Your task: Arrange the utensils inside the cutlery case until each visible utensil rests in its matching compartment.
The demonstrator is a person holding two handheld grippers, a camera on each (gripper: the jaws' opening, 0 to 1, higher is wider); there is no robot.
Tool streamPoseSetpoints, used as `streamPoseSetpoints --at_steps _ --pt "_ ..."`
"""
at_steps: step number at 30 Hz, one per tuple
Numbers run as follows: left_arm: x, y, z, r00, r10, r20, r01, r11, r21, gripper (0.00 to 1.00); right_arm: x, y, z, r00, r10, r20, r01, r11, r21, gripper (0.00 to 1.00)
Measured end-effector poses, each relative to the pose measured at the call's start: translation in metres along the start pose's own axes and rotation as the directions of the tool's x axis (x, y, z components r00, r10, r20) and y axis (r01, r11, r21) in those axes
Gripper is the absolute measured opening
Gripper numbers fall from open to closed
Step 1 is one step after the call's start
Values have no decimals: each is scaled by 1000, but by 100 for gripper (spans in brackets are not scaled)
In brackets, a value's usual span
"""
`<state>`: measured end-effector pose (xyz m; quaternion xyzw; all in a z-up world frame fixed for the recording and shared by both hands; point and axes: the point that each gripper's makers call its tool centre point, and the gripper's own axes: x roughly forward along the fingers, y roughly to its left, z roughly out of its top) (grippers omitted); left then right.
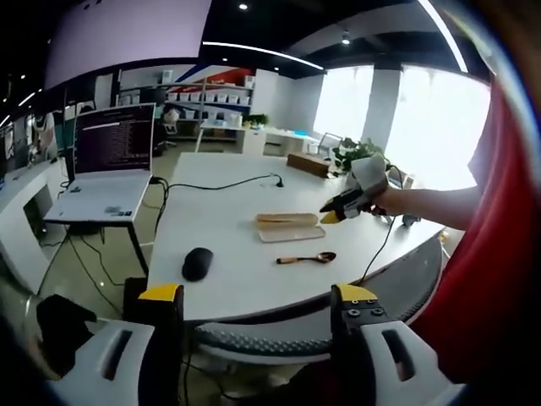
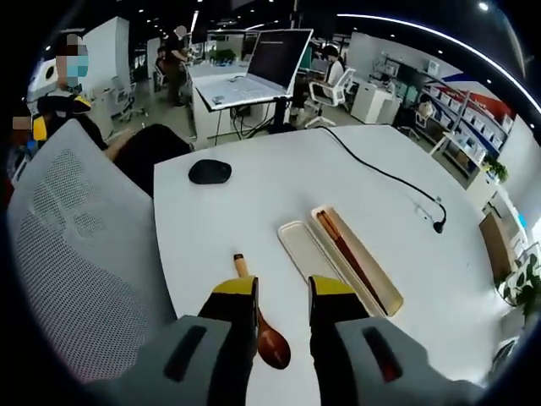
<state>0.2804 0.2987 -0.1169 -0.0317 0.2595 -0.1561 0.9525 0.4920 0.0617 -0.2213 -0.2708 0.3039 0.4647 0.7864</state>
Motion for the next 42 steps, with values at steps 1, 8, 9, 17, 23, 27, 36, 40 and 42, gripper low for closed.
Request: streamPoseSetpoints --at_steps 1,8,9,17,23,27,36,40,42 --pt "0 0 1 1000 2 2 -2 1000 -2 73 0 0 0 1000 2 -1 -2 1000 1 21" --pt "-4 1 4 999 1 39 -2 1000 24 68 1 6 -5 999 29 -18 -29 1000 -10 22" --pt "-4 2 2 1000 2 26 -2 1000 7 69 3 9 -8 999 42 -35 -42 999 -18 23" --pt "-4 2 4 999 6 48 -6 1000 -9 74 9 20 -20 990 80 -118 -94 988 -121 26" --pt "0 0 2 999 2 36 -2 1000 7 74 18 25 -35 971 120 -208 -164 964 -211 23" --pt "3 0 4 999 -2 41 1 1000 4 74 23 18 -45 961 117 -250 -177 956 -234 24" --pt "5 -3 5 1000 -1 30 1 1000 13 73 39 20 -53 954 171 -246 -208 969 -133 23" --pt "5 -2 5 1000 -1 21 0 1000 15 73 41 24 -53 952 174 -251 -213 967 -138 22" --pt "5 -1 5 1000 2 19 -2 1000 18 73 42 25 -51 953 178 -246 -216 966 -140 22"
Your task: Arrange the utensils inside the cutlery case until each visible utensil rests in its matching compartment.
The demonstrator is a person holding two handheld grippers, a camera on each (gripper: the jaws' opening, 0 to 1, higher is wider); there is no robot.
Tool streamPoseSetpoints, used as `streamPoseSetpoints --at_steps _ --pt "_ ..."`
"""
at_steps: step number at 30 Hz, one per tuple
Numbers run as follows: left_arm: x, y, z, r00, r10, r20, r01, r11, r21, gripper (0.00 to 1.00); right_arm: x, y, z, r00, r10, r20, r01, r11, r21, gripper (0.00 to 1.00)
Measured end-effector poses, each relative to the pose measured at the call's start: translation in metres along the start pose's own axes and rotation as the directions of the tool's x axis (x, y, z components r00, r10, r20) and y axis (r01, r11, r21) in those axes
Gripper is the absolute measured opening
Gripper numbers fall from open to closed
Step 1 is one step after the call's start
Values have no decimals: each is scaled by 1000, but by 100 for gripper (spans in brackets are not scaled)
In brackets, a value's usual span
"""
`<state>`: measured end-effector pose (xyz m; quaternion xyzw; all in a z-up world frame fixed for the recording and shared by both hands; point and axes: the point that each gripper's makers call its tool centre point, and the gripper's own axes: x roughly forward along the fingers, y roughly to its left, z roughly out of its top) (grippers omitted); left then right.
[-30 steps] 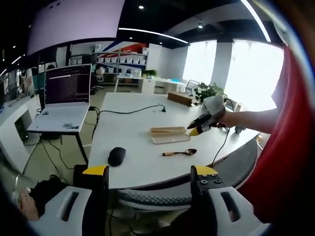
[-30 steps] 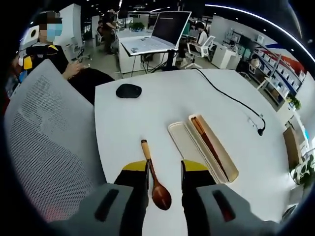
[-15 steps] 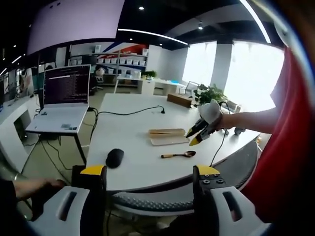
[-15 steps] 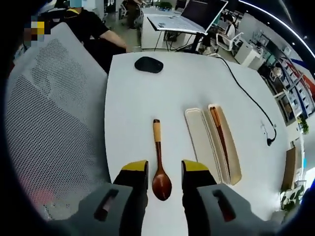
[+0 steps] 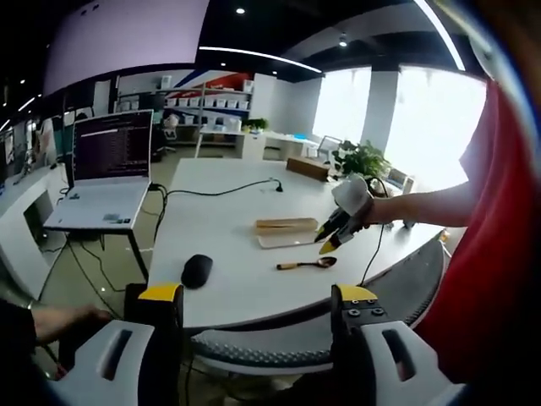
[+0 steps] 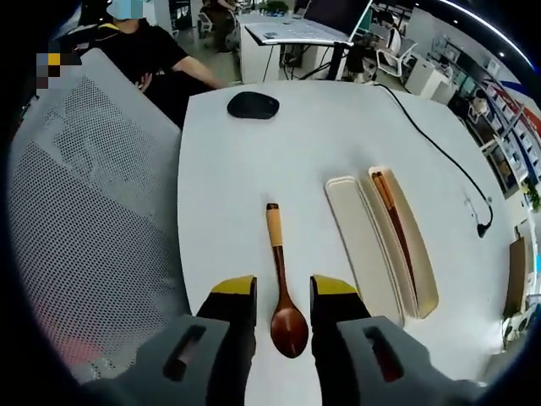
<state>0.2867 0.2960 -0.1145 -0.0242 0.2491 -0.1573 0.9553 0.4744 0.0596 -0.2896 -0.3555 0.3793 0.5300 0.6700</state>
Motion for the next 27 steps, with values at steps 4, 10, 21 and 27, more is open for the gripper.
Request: streamPoseSetpoints --at_steps 4,10,21,27 --pt "0 0 3 1000 5 7 -5 1000 -4 74 1 2 3 1000 3 1 -3 1000 -10 22" --pt "1 -2 3 1000 7 4 -7 1000 -23 74 5 0 4 1000 7 -2 -7 1000 -30 26" --pt "0 -6 8 999 -9 38 11 998 -59 80 18 6 3 1000 28 -13 -29 999 -16 29" --pt "-1 -7 12 998 -17 53 21 997 -72 82 28 8 -3 998 45 -37 -46 998 -32 30"
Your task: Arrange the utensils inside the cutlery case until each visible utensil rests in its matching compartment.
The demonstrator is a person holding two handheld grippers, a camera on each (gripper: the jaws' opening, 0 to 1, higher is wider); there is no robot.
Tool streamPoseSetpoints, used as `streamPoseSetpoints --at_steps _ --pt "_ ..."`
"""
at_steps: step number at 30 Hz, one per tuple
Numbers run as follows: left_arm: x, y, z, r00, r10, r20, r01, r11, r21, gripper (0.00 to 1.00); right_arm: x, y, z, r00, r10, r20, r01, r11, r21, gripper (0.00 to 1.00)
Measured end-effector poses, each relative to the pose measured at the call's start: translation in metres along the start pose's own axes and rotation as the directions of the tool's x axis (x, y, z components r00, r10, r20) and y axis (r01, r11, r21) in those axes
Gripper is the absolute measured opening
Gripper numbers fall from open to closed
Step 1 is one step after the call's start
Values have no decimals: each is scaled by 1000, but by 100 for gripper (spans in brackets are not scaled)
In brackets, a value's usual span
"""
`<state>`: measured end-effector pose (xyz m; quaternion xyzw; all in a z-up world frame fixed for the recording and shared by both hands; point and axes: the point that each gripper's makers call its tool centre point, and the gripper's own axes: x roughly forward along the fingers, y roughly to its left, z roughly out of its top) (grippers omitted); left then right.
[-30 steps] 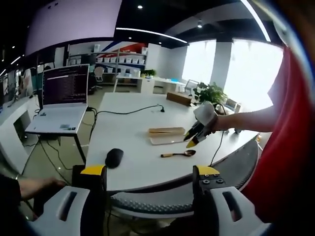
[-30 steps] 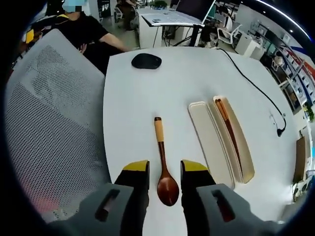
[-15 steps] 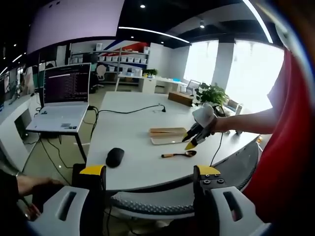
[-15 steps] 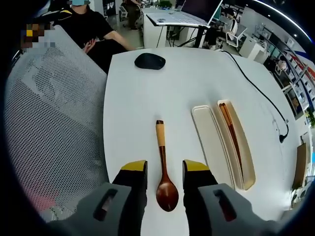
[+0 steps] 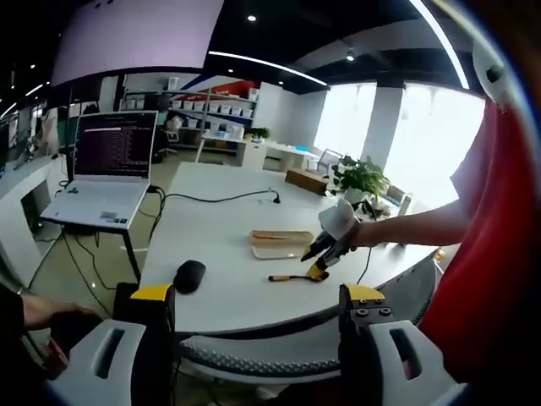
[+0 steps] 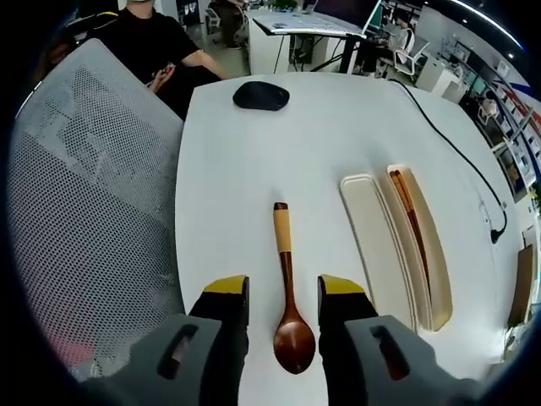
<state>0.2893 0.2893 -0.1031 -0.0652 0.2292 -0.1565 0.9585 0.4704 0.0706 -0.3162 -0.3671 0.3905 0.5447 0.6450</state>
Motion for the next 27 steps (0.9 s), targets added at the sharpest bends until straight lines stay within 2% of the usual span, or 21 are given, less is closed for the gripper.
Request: streamPoseSetpoints --at_steps 13,27 --pt "-4 1 0 1000 10 -7 -10 1000 25 80 15 4 -3 1000 20 -19 -19 999 32 28" --pt "-8 4 -4 999 36 -19 -35 999 32 79 25 2 -3 999 26 -43 -27 1000 -8 29"
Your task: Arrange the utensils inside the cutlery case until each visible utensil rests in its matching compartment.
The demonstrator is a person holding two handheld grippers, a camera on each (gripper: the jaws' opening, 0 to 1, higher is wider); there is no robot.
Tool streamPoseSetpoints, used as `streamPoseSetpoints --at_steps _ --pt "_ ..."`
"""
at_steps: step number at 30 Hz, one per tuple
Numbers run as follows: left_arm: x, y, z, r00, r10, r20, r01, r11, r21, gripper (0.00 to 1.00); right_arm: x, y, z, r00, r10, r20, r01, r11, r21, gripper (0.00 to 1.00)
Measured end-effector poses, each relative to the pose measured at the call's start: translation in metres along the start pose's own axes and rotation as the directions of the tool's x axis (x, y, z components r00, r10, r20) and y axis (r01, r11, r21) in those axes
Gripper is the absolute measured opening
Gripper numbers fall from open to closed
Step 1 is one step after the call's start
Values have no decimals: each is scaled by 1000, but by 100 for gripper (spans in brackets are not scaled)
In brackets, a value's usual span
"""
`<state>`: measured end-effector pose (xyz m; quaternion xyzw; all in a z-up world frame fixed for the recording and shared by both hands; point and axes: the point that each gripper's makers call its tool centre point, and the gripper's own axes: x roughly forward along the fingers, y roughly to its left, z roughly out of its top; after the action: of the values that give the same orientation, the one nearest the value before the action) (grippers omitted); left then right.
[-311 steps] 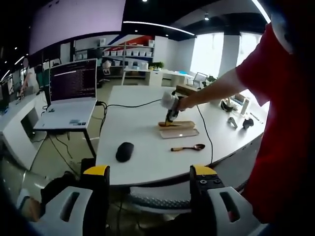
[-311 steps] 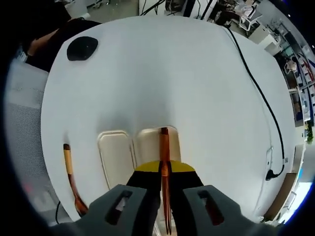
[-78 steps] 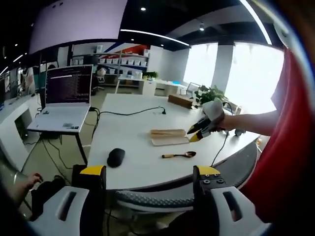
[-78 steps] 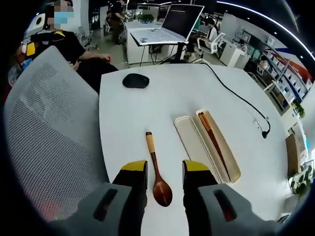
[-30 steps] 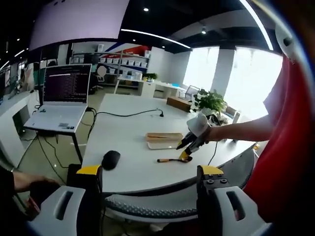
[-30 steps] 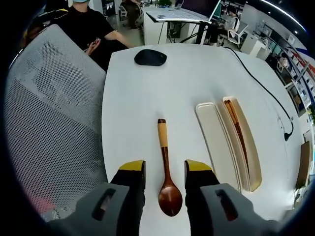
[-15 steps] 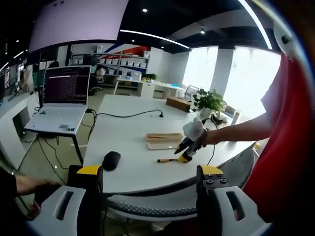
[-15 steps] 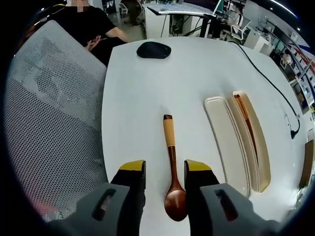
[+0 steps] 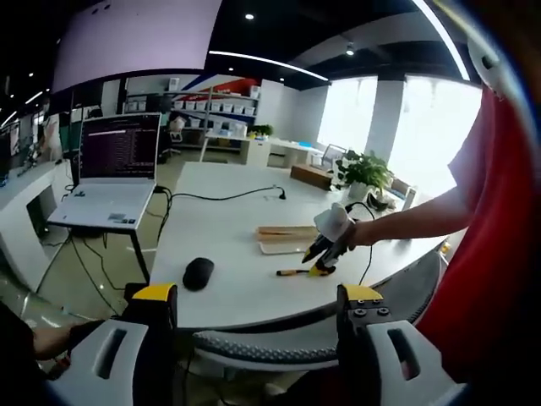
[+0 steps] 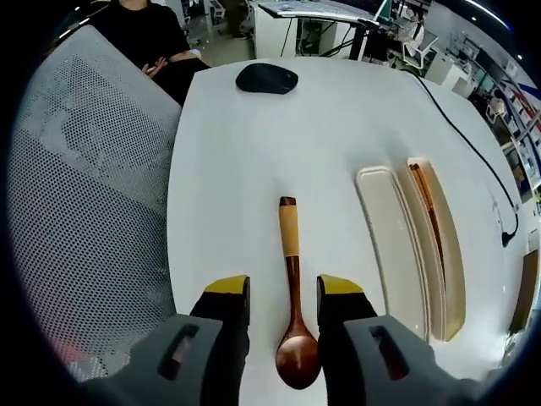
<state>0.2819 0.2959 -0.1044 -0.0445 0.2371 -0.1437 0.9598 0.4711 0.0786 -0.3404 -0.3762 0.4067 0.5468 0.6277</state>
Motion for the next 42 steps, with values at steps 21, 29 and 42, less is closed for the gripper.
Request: streamPoseSetpoints --at_steps 21,29,42 --pt "-3 8 -7 1000 20 -18 -20 1000 1 77 6 1 0 1000 11 -19 -12 999 -38 28" --pt "-5 8 -9 999 27 -21 -26 1000 7 76 9 0 -3 999 14 -35 -15 999 -43 26" --pt "-4 8 -8 999 31 -25 -31 999 20 75 15 -5 -18 997 12 -75 -13 1000 -19 22"
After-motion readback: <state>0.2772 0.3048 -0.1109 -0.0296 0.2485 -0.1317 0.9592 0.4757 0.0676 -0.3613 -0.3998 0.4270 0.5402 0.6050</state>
